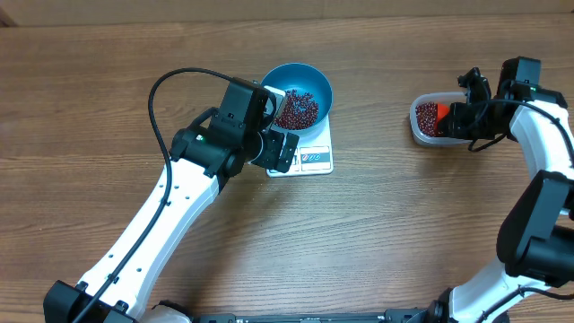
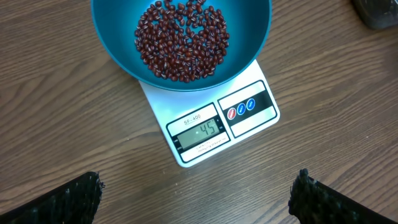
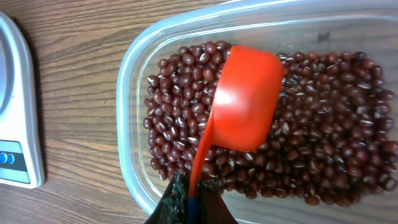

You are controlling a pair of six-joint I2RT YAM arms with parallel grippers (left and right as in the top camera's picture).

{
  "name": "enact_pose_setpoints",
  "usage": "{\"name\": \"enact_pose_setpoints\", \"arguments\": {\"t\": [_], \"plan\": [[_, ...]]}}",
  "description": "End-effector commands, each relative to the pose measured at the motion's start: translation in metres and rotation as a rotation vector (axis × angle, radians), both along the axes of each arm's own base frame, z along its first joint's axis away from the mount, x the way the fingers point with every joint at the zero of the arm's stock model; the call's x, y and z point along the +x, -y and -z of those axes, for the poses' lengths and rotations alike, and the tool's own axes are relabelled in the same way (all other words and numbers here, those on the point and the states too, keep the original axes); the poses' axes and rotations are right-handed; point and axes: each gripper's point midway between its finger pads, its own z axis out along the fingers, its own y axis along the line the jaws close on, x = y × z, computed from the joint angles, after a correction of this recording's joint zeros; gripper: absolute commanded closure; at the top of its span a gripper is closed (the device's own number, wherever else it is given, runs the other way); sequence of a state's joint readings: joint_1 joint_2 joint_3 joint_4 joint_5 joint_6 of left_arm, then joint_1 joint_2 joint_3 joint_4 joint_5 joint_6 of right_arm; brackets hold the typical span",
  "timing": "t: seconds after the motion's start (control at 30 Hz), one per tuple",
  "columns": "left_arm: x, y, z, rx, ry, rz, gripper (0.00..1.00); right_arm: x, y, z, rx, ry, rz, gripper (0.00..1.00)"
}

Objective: Scoop item into bowl and weigh 150g on scale
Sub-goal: 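Dip the scoop into the red beans with the right gripper, then drag the scoop through the beans to fill it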

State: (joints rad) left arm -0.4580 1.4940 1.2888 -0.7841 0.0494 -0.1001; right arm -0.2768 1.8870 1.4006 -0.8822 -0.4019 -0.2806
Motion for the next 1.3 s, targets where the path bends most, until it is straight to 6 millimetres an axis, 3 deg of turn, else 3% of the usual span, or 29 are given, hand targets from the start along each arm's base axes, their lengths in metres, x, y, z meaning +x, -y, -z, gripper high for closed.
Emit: {"name": "enact_pose_setpoints", "arguments": {"t": [0.0, 0.33, 1.27], "plan": [[-0.002, 0.001, -0.003, -0.003, 0.01, 0.022, 0.0, 0.0, -0.021, 0.009, 0.125, -0.011, -0.032, 0.97], [-0.002, 0.001, -0.003, -0.003, 0.009, 0.021, 0.0, -0.002, -0.03, 0.006, 0.185, -0.016, -0.042, 0.97], [-0.002, 0.001, -0.003, -0.003, 0.009, 0.021, 0.01, -0.015, -0.009, -0.007, 0.338, -0.025, 0.04, 0.97]]}}
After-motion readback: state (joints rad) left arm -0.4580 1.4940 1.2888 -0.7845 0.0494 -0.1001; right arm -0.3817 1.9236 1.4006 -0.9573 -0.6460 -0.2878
